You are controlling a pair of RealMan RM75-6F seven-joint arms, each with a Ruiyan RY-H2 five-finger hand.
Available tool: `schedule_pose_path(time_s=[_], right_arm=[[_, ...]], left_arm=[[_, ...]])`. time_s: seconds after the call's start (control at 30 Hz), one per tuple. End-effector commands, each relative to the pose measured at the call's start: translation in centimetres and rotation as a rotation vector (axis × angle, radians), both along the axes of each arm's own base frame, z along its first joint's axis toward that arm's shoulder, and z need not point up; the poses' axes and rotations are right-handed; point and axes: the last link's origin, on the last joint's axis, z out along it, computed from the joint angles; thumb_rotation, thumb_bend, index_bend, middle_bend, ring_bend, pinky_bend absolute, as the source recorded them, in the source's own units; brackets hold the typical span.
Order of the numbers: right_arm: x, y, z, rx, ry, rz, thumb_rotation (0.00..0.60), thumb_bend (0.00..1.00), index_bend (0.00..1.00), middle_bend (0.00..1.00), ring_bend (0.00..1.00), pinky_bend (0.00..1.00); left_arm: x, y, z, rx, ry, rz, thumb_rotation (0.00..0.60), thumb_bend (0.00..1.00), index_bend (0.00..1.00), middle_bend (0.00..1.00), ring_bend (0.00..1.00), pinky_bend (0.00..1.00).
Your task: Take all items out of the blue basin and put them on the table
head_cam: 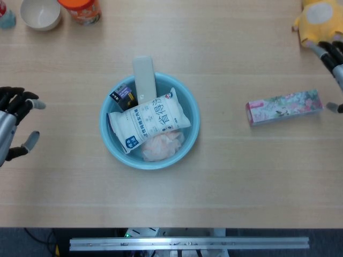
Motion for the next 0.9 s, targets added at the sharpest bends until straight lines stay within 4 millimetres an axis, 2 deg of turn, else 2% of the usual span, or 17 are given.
schedule_pose_path(time_s=[0.03, 0.27, 0.37, 0.53, 0.73, 0.9], right_arm=[[0.8, 0.8, 2.7, -0.068, -0.036, 0.019, 0.600, 0.02, 0.00, 0.12, 0.09, 0.26], [-0.1, 3.0, 5.1, -0.110, -0.042, -0.006, 0.600, 0.02, 0.00, 0.14, 0.09, 0.26], [-0.6, 3.6, 5.5, -0.115, -0.044, -0.017, 0.600, 0.02, 0.00, 0.14, 0.09, 0.26], [-1.2, 4.4, 6.0, -0.122, -0.047, -0.023, 0.600, 0.02, 0.00, 0.15, 0.09, 0.26], [-1.6, 4.8, 6.6, -0.135, -0.049, -0.022, 0.600, 0.02, 0.00, 0.15, 0.09, 0.26], [-2.0, 5.1, 7.0, -0.137, -0.051, -0.026, 0.600, 0.02, 0.00, 0.16, 0.09, 0.26]], left_arm=[[0.7, 1.0, -0.7, -0.059, 0.000, -0.041, 0.600, 0.32, 0.31, 0.26, 0.18, 0.16], [2.1, 4.0, -2.8, -0.173, -0.075, -0.069, 0.600, 0.32, 0.29, 0.26, 0.18, 0.16], [2.9, 5.2, -3.6, -0.199, -0.084, -0.075, 0.600, 0.32, 0.27, 0.26, 0.19, 0.18], [4.0, 7.2, -5.3, -0.244, -0.118, -0.028, 0.600, 0.28, 0.24, 0.26, 0.24, 0.28], [5.2, 9.3, -7.1, -0.329, -0.161, 0.090, 0.600, 0.26, 0.24, 0.29, 0.26, 0.29], [6.2, 10.7, -8.6, -0.346, -0.135, 0.122, 0.600, 0.26, 0.25, 0.29, 0.27, 0.29]])
